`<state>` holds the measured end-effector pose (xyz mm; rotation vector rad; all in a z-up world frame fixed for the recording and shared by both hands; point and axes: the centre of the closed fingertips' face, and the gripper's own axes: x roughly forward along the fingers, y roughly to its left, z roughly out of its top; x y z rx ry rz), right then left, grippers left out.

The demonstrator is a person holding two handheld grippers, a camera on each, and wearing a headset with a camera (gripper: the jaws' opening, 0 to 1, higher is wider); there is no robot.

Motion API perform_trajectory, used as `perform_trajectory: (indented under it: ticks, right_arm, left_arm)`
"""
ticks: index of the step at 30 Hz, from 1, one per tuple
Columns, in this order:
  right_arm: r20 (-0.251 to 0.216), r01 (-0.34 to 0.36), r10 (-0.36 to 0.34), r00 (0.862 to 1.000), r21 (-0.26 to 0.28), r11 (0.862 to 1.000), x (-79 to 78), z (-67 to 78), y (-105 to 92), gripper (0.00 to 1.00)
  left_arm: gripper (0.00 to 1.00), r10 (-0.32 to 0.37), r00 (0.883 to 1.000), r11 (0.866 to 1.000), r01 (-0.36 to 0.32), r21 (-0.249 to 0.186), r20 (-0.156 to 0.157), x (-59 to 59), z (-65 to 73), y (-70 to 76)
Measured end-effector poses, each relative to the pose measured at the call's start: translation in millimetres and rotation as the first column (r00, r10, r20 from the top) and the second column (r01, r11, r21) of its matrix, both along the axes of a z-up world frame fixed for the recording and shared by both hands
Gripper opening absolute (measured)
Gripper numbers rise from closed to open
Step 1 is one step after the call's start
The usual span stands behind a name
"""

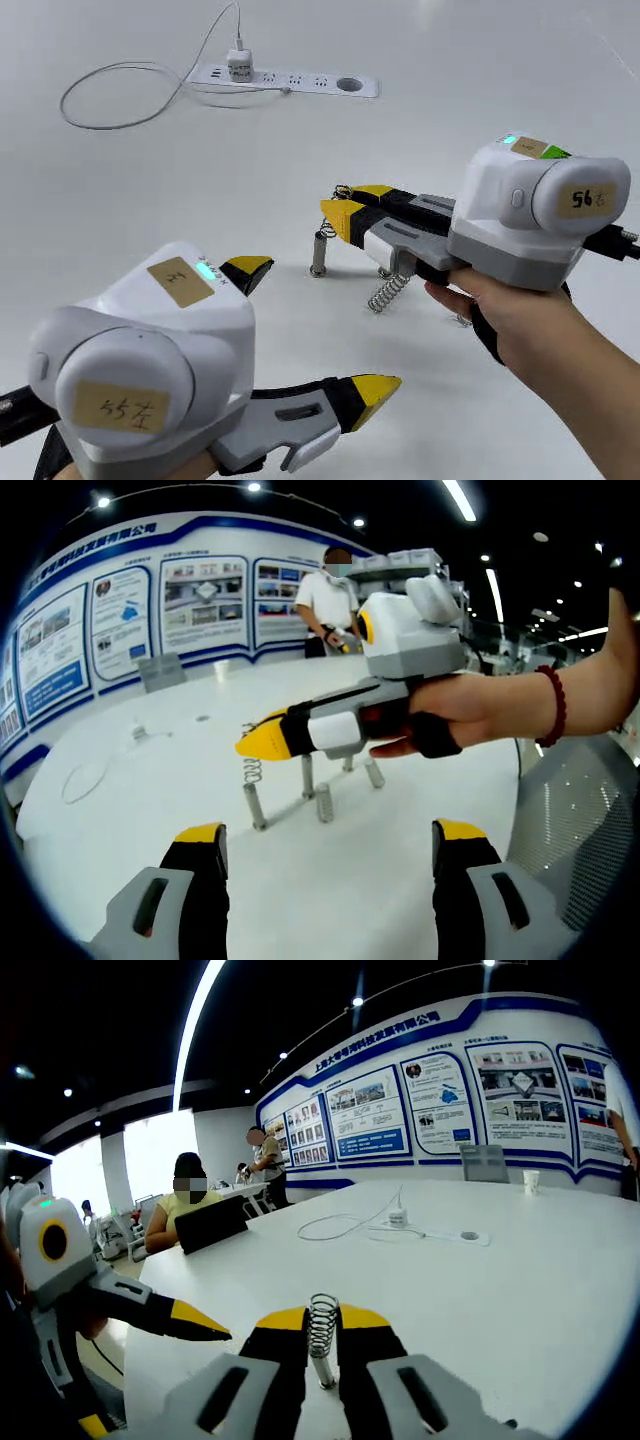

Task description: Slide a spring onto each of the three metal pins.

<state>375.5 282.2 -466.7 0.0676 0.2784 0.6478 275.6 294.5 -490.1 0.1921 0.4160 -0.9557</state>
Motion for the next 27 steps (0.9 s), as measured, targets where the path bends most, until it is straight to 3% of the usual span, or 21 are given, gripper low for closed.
perform_trajectory:
  ticks: [14, 27]
  right_arm:
    - [0.005, -0.011, 0.011, 1.000, -0.079, 0.997, 1.8, -12.4, 9.0, 0.11]
    - [0.006, -0.030, 0.031, 1.000, -0.164, 0.986, -0.5, -27.1, 12.5, 0.12]
  left_arm:
    - [0.96, 0.005, 1.000, 1.000, -0.006, -0.031, -0.021, -1.6, 0.7, -1.7]
    - [0.94, 0.002, 0.999, 1.000, -0.002, -0.003, -0.033, -3.3, -4.7, -0.7]
